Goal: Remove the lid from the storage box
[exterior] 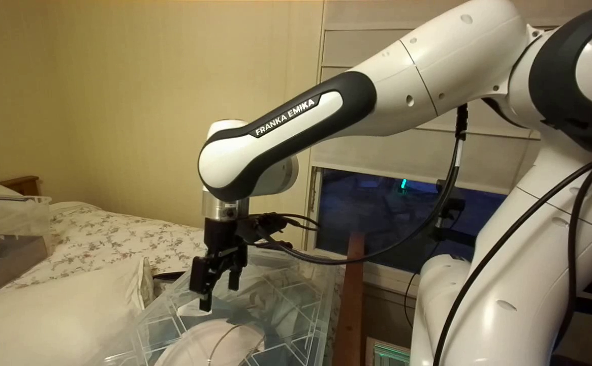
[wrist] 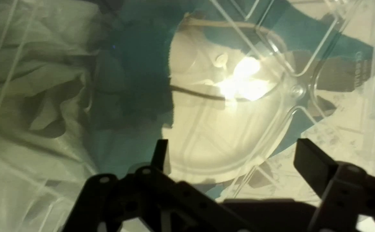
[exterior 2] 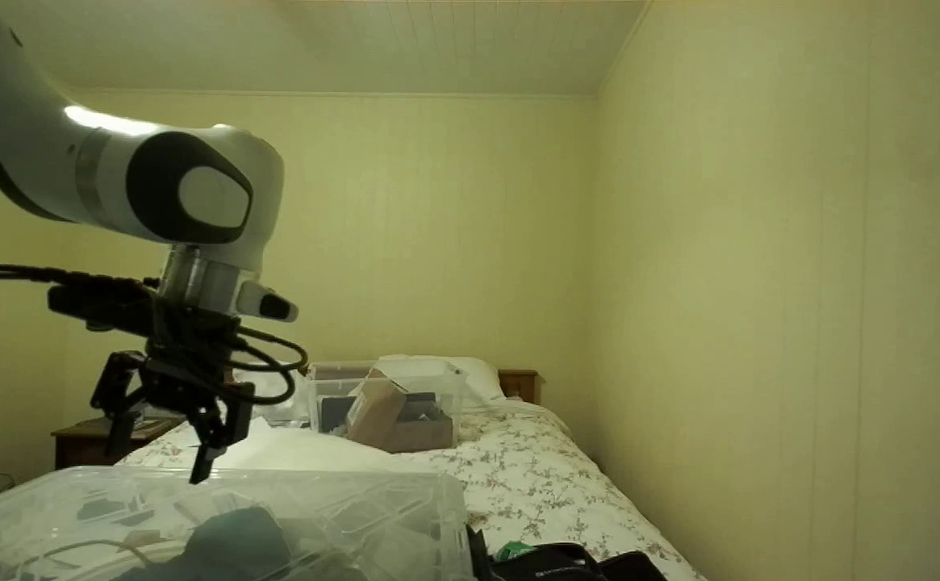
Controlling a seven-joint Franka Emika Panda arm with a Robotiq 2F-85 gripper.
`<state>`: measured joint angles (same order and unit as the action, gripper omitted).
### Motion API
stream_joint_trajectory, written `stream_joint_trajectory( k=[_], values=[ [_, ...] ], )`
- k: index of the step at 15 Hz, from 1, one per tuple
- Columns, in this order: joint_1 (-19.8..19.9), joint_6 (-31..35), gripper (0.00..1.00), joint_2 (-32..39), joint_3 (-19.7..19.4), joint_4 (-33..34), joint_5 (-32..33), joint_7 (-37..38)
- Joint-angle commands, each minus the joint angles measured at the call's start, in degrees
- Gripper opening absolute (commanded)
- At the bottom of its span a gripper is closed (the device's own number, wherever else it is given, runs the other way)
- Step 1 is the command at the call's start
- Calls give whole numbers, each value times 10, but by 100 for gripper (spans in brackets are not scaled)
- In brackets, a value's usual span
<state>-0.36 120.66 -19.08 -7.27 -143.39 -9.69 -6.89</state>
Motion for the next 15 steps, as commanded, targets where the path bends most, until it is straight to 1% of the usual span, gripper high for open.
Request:
stream_joint_trajectory(
  k=[1, 3, 4, 5, 7, 10, 11, 12, 13, 14, 15],
  values=[
    [47, 22, 100, 23, 15, 58, 110, 25],
    [72, 25, 100, 40, 12, 98, 182, 30],
    [87, 28, 100, 55, 10, 120, 214, 47],
    [66, 23, 100, 17, 5, 75, 164, 21],
    [82, 23, 100, 32, 2, 102, 193, 27],
    [83, 24, 100, 46, 4, 112, 198, 31],
    [80, 42, 100, 52, 3, 109, 204, 8],
    [79, 56, 100, 75, -7, 120, 196, -25],
    [86, 87, 100, 93, -15, 126, 214, -50],
    [90, 89, 100, 120, -32, 148, 193, -86],
    [87, 102, 100, 139, -50, 159, 163, -149]
  ],
)
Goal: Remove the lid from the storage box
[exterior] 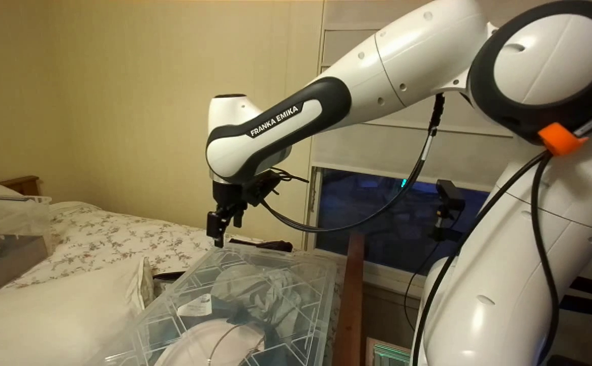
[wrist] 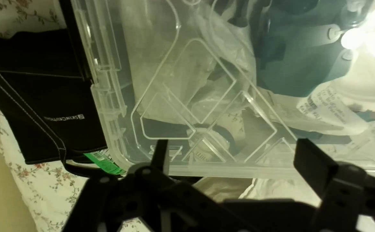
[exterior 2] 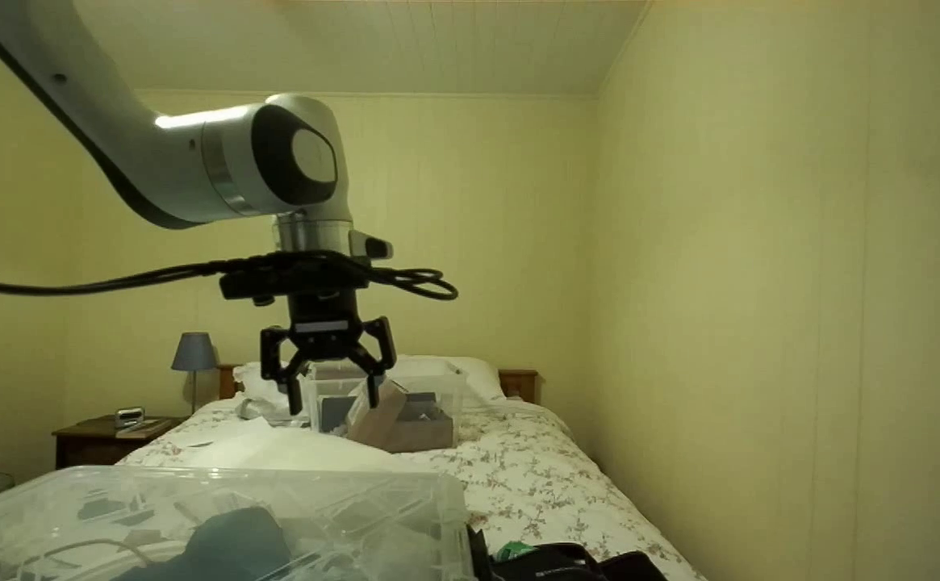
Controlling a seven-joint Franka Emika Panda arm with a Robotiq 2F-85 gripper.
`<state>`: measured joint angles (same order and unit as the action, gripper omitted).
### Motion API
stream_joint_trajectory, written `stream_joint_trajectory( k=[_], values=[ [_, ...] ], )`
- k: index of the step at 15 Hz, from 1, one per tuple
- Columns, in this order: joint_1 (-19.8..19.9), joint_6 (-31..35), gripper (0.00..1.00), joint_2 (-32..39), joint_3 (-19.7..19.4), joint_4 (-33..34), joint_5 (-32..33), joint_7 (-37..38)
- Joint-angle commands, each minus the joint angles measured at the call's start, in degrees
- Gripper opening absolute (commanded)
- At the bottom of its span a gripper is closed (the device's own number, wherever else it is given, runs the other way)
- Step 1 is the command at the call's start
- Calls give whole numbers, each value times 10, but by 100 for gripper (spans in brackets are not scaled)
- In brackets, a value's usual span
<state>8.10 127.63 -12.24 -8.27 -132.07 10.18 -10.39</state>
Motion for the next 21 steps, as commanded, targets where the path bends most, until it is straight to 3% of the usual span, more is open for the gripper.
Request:
stream_joint_trajectory(
  k=[1, 3, 4, 6, 7, 10, 16, 21],
  values=[
    [-26, 44, 100, 92, -77, 57, -44, -151],
    [-37, 56, 100, 138, -115, 91, -121, -239],
    [-2, 36, 100, 159, -91, 115, -173, -285],
    [30, -39, 100, 207, -92, 176, -268, -373],
    [24, 19, 100, 149, -75, 101, -198, -302],
    [48, -19, 100, 193, -73, 154, -244, -355],
    [73, 22, 100, 258, -63, 196, -240, -382],
    [123, -9, 100, 321, -41, 259, -261, -432]
  ],
)
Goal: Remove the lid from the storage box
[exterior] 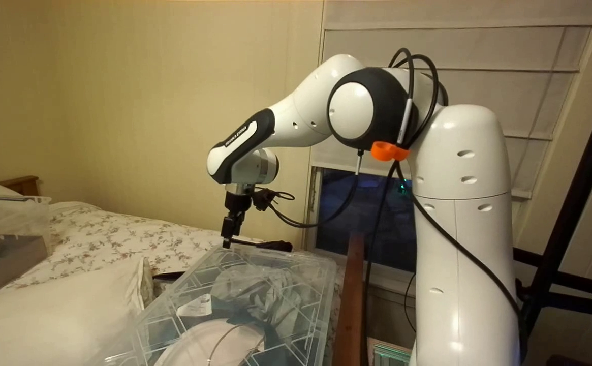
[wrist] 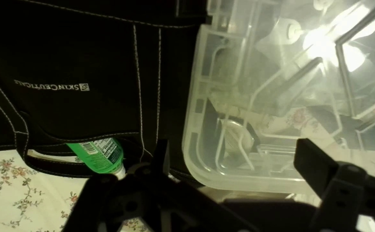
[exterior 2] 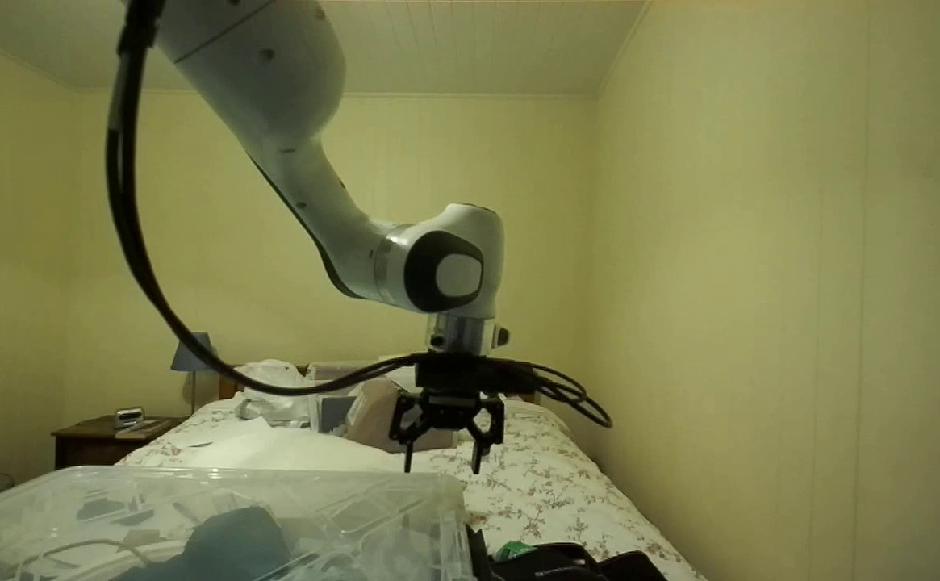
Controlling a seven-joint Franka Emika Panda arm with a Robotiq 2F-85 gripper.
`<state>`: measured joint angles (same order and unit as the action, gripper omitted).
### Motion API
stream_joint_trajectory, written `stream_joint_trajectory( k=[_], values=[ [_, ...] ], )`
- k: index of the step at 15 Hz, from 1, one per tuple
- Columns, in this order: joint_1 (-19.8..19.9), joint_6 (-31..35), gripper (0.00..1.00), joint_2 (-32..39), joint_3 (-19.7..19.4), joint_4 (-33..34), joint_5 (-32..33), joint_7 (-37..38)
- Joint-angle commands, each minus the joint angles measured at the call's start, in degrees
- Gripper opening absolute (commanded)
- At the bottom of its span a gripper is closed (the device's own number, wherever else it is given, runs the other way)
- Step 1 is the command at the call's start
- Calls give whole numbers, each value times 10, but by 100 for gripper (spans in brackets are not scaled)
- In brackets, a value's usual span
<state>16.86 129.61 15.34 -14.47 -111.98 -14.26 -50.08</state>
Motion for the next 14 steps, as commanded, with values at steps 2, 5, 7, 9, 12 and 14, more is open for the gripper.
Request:
stream_joint_trajectory(
  k=[2, 5, 7, 9, 12, 14],
  values=[
    [60, -96, 100, 71, 32, 96, -28, -51],
    [85, -211, 88, 110, 38, 149, -33, -54],
    [100, -266, 77, 130, 43, 178, -46, -46],
    [115, -313, 62, 141, 49, 203, -71, -35],
    [134, -353, 44, 139, 59, 229, -119, -35],
    [139, -355, 42, 128, 58, 230, -134, -30]
  ],
)
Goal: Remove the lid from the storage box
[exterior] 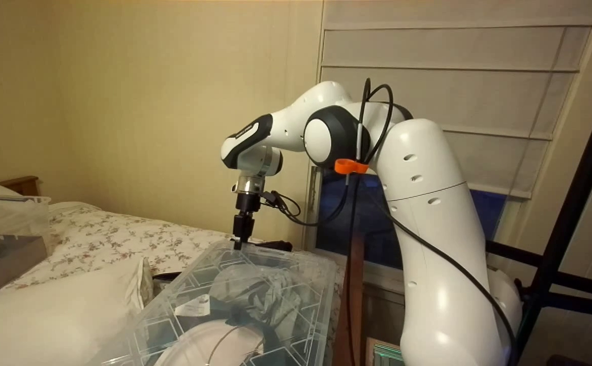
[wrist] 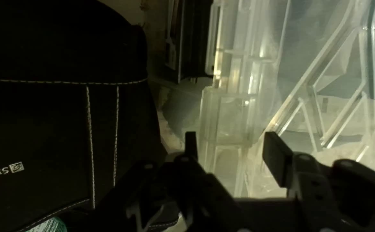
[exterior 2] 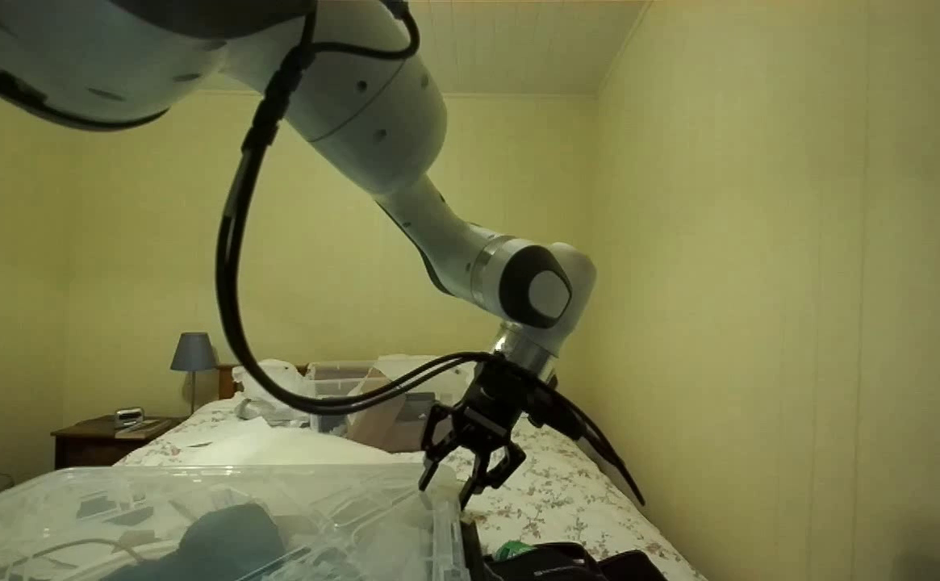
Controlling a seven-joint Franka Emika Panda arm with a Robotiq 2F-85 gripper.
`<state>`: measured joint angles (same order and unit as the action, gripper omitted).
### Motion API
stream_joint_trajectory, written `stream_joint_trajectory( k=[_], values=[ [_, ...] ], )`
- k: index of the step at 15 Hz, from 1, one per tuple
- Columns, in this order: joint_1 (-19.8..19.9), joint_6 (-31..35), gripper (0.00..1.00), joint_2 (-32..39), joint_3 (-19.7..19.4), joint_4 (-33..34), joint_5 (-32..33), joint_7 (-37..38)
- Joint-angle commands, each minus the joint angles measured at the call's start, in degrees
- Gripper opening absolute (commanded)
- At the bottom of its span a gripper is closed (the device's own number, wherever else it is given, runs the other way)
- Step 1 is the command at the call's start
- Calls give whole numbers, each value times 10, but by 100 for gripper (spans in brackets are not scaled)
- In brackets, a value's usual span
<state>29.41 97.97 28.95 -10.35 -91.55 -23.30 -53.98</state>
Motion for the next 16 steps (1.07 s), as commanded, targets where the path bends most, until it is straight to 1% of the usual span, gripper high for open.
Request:
stream_joint_trajectory(
  k=[1, 3, 4, 8, 9, 10, 12, 14, 15, 16],
  values=[
    [14, -37, 39, -14, 17, 23, -47, 8],
    [13, -30, 41, -27, 16, 18, -53, 7],
    [14, -42, 40, -33, 17, 21, -61, 5],
    [3, -46, 41, -68, 14, 13, -71, 3],
    [1, -50, 38, -75, 15, 10, -74, 3],
    [-3, -55, 14, -82, 16, 6, -76, 3],
    [-9, -63, 13, -99, 20, -2, -93, 9],
    [-10, -109, 13, -107, 25, 10, -152, 46],
    [-15, -134, 13, -108, 23, 25, -168, 72],
    [-20, -139, 13, -113, 22, 27, -193, 93]
  ],
)
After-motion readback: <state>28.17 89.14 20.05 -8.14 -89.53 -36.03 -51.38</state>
